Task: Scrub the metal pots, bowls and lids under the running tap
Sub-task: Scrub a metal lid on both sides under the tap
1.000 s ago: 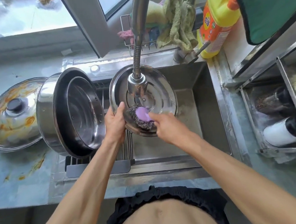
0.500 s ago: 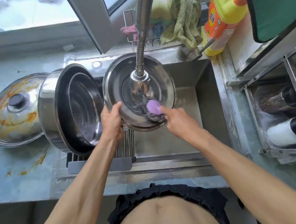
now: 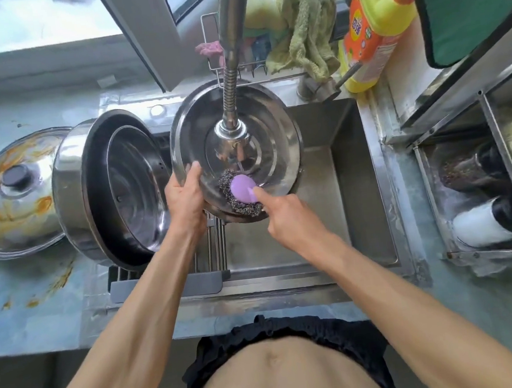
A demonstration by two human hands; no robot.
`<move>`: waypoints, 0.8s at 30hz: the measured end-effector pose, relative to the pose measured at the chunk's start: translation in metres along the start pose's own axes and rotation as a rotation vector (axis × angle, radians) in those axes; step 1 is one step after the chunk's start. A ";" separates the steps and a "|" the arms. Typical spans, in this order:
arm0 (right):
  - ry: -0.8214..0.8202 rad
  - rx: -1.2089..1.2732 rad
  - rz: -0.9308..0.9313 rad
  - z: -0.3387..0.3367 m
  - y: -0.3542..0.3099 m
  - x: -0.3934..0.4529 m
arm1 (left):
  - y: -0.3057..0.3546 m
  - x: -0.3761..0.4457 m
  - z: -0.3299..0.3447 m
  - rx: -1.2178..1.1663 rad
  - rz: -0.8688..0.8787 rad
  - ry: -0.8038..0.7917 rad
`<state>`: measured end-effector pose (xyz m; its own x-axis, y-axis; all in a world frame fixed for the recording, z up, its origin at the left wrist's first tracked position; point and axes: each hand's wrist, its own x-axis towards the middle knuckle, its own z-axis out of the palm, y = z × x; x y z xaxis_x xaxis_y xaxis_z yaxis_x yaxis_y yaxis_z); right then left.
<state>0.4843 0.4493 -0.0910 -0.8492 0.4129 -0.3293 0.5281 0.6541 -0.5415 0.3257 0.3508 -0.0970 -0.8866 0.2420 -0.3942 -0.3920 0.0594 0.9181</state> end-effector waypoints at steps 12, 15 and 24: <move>-0.058 0.017 0.190 -0.008 0.041 0.001 | 0.000 -0.013 -0.006 0.113 0.019 0.010; -0.115 0.003 0.123 -0.006 0.027 -0.010 | -0.002 -0.021 0.000 0.158 0.000 -0.023; 0.048 -0.058 -0.119 -0.020 -0.012 0.048 | -0.006 -0.035 -0.014 0.174 -0.109 -0.203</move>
<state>0.4378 0.4739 -0.0845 -0.9052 0.3591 -0.2275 0.4245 0.7352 -0.5285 0.3557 0.3286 -0.0892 -0.7672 0.4128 -0.4910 -0.4190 0.2570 0.8708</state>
